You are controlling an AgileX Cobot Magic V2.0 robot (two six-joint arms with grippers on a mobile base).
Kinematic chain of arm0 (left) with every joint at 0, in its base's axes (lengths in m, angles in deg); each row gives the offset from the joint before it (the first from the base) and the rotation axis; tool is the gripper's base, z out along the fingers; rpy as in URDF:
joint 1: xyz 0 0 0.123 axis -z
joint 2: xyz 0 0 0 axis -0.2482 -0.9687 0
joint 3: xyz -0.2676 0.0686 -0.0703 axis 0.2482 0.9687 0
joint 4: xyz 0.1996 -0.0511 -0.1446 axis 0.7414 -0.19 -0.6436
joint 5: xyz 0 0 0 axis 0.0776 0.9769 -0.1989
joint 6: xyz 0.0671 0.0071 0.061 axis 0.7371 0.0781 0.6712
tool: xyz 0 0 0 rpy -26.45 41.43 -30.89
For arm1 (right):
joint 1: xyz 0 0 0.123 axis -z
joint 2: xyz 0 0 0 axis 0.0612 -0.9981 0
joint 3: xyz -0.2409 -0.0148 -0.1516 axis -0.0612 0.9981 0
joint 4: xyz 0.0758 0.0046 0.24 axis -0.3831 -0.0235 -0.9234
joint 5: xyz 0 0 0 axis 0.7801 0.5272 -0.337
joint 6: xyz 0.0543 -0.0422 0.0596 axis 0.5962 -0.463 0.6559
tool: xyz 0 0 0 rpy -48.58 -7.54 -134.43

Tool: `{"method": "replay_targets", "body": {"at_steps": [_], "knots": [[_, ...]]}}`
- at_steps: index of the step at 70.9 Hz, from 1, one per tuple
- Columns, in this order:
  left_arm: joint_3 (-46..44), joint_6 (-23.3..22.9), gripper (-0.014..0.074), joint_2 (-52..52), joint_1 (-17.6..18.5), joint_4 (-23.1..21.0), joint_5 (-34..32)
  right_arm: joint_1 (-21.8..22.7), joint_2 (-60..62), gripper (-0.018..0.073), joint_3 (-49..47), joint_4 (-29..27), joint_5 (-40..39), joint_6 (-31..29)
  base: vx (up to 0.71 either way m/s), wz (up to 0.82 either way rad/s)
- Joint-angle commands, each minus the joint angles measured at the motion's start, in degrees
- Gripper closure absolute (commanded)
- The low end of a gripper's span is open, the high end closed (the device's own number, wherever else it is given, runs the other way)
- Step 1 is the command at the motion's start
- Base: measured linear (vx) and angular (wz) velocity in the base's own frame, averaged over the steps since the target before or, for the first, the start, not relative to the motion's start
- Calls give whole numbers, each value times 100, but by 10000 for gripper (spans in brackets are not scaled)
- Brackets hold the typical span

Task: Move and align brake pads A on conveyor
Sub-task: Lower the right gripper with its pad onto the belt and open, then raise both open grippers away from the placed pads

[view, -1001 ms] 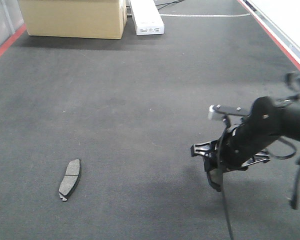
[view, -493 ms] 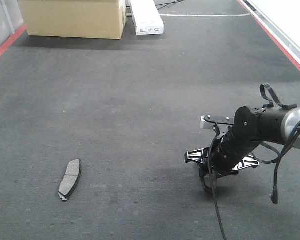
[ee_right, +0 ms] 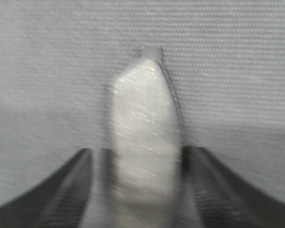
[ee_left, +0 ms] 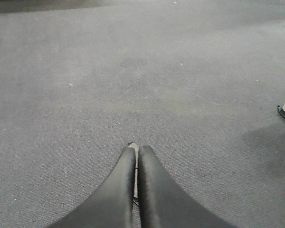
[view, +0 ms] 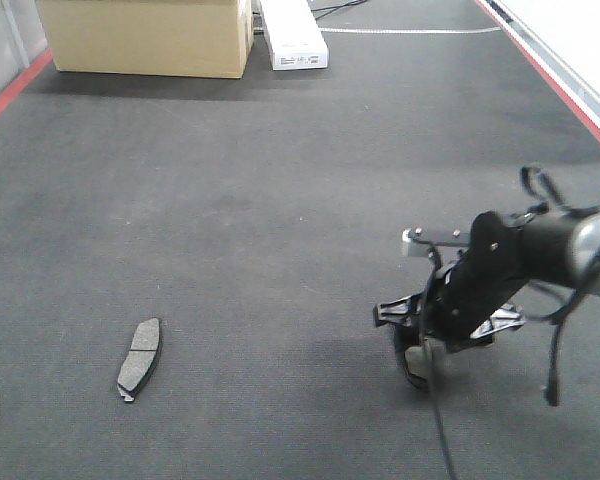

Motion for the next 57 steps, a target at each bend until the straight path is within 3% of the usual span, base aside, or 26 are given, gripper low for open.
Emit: {"method": "replay_targets", "body": {"at_steps": [1, 19, 57], "knots": [[-155, -3, 604, 24, 31, -10, -414, 28, 747, 64, -133, 233, 47, 15, 0, 0], [-155, -3, 604, 24, 31, -10, -414, 28, 2290, 66, 168, 607, 338, 15, 0, 0], [-155, -3, 604, 24, 31, -10, -414, 28, 6321, 89, 2971, 1133, -419, 8, 0, 0]]}}
